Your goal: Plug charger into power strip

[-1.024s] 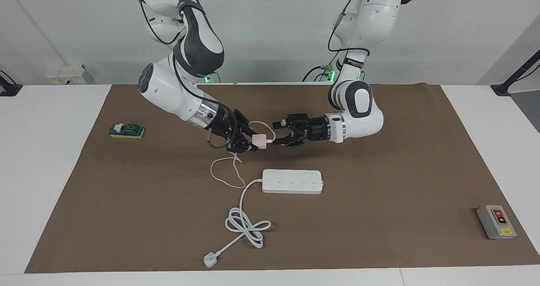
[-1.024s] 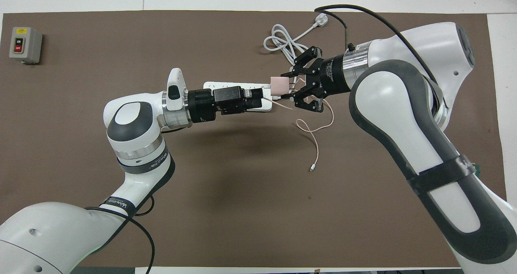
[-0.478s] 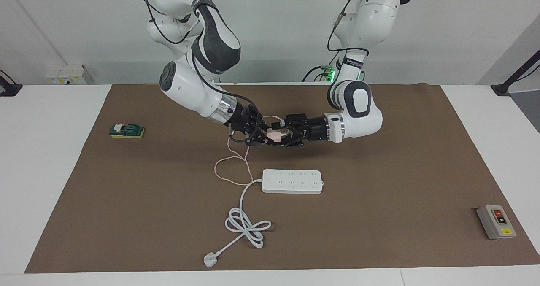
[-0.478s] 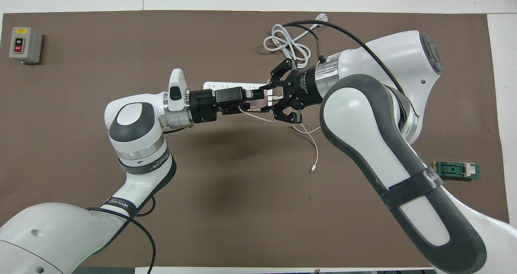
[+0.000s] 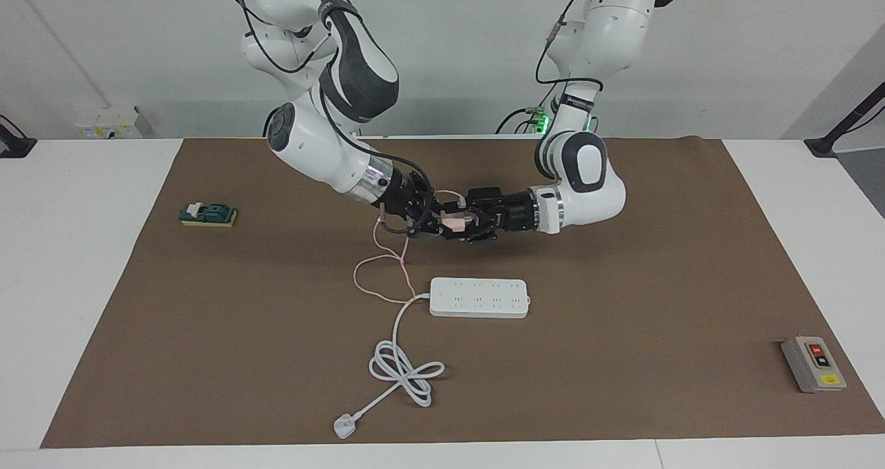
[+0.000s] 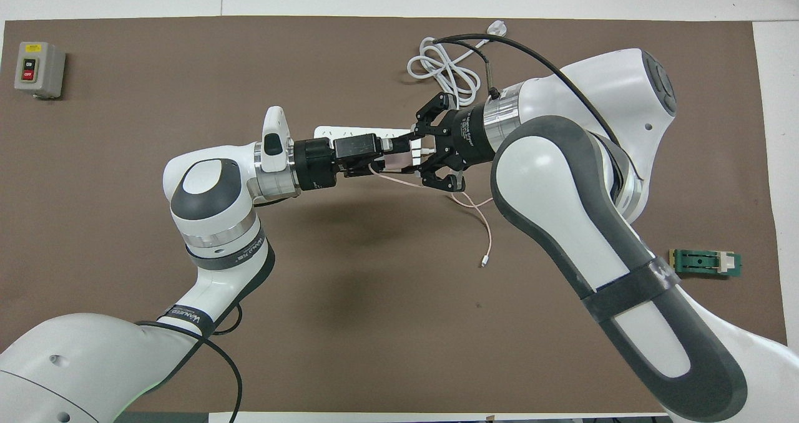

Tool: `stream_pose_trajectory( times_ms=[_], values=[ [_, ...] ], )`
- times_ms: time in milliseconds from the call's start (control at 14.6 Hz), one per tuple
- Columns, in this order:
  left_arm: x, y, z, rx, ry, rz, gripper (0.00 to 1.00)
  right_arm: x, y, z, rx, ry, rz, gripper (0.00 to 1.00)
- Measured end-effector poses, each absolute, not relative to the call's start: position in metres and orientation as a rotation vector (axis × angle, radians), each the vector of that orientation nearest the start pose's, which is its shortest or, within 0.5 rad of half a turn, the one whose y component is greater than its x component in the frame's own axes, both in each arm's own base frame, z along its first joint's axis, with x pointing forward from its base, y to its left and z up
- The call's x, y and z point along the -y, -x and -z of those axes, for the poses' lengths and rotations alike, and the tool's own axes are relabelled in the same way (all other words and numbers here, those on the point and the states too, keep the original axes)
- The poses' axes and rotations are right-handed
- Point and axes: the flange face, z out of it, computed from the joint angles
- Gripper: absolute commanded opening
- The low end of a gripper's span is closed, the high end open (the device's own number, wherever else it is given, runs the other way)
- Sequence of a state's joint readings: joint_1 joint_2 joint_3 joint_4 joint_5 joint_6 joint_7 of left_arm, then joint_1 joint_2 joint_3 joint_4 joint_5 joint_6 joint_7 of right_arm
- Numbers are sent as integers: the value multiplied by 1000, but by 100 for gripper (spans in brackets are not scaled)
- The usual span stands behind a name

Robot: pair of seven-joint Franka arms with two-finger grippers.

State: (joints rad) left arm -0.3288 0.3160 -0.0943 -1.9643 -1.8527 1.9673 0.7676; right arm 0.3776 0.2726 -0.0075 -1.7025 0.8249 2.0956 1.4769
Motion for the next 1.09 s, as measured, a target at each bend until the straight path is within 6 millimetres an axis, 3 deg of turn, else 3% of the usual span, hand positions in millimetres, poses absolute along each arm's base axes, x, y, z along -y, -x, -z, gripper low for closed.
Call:
stream_pose_trajectory(
  times_ms=[888, 1092],
  values=[
    [311, -547, -356, -46, -1602, -49, 100, -270, -599, -458, -1718, 1852, -681, 0],
    [300, -553, -357, -48, -1585, -53, 100, -270, -599, -458, -1718, 1852, -681, 0]
  ],
)
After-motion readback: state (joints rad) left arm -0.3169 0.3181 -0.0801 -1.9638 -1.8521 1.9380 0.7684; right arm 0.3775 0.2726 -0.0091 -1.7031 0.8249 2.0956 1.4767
